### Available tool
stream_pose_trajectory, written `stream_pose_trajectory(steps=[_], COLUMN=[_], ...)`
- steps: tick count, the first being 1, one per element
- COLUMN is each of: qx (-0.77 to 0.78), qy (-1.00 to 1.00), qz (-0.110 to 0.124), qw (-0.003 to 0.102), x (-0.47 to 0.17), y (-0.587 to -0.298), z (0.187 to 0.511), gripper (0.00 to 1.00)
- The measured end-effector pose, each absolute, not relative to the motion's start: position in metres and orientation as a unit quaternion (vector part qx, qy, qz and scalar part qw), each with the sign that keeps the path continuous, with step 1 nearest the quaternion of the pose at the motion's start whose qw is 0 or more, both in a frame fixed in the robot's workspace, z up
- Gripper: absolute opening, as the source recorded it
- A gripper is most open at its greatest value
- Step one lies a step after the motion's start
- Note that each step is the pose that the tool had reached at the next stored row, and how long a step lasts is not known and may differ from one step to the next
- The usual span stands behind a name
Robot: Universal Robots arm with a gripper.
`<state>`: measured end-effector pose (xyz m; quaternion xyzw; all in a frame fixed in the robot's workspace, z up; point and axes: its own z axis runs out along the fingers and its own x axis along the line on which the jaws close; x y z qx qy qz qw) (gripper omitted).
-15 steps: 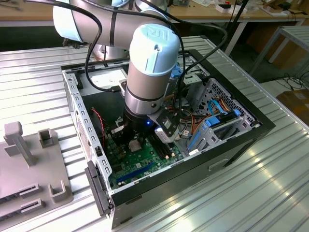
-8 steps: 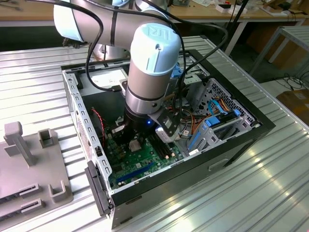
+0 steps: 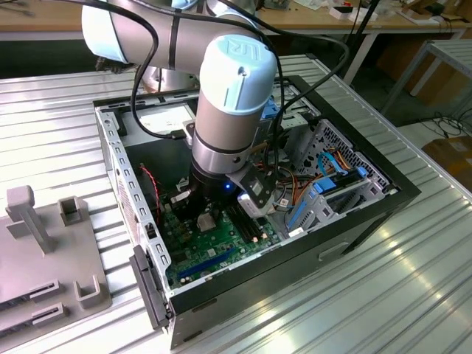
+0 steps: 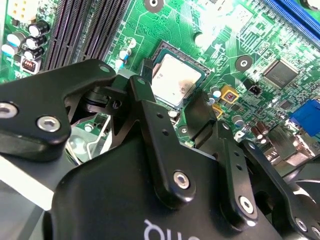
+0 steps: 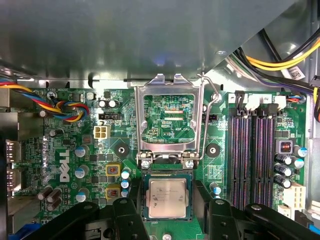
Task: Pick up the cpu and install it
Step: 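Place the cpu into insertion slot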
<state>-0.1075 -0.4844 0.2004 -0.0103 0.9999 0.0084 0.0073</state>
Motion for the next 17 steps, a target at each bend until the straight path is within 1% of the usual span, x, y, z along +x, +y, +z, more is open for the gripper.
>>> stream_pose_trajectory(steps=[8,9,10,12,13,14,15,17], qx=[-0.010,-0.010,-0.010,-0.010,-0.010,-0.010,-0.010,-0.010], qy=[1.000,1.000,1.000,1.000,1.000,1.000,1.000,1.000], qz=[0.008,0.008,0.007,0.005,0.006,0.006,0.005,0.005], qw=[0.007,0.007,0.006,0.003,0.003,0.003,0.003,0.003], x=[-0.108,-0.108,-0.108,-0.108,-0.108,-0.108,-0.108,-0.108], y=[-0.484,-0.484,-0.484,-0.484,-0.484,-0.484,-0.484,-0.484], z=[0.200,0.203,0.214,0.219,0.219,0.219,0.219,0.220], gripper=[0.53,0.53,0.53,0.53,0.52,0.45,0.45,0.33])
